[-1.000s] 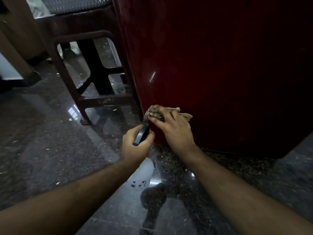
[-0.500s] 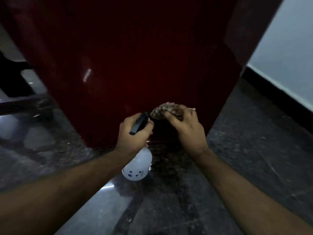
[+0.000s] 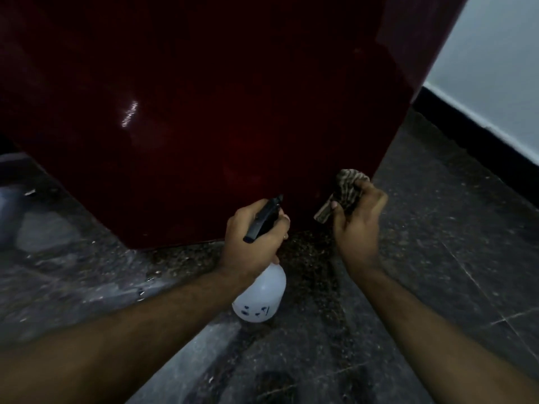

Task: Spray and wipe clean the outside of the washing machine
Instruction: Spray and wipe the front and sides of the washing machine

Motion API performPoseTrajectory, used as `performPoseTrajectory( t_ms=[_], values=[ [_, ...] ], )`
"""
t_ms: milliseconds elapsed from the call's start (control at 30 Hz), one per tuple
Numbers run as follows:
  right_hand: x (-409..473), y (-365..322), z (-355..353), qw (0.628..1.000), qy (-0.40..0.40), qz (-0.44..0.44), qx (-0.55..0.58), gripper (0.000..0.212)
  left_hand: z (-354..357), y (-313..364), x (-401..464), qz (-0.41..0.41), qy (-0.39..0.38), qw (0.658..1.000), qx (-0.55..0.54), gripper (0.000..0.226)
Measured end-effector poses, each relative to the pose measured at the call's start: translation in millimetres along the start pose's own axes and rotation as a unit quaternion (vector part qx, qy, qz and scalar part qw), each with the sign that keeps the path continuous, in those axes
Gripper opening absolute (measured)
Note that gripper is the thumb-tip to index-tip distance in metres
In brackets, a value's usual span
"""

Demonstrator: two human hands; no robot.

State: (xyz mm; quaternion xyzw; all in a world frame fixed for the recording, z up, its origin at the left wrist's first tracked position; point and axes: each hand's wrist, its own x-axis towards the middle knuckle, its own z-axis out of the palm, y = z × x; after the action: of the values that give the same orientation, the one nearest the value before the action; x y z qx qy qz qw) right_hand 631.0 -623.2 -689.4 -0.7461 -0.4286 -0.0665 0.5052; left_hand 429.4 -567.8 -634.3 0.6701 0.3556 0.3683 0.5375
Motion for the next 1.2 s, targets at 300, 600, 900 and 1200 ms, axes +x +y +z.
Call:
performPoseTrajectory(
  t_ms=[300,600,900,1200],
  values=[
    [-52,-108,94,0.987,-0.092,-0.093,0.091,0.056,-84,-18,-37,-0.051,0.142,0.987,0.049,0.016],
    [-77,-214,174,0.932,-0.180,-0.314,0.021,0.052,-162,-14,-108,-0.112,0.302,0.946,0.035,0.067],
    [-76,-183,209,0.669,-0.201,-0.661,-0.275,0.052,-165,-12,-135,-0.113,0.321,0.939,0.051,0.030],
    [-22,-86,104,0.530,-0.341,-0.651,-0.424,0.036,-85,-3,-89,-0.071,0.212,0.973,0.053,0.019]
  ],
)
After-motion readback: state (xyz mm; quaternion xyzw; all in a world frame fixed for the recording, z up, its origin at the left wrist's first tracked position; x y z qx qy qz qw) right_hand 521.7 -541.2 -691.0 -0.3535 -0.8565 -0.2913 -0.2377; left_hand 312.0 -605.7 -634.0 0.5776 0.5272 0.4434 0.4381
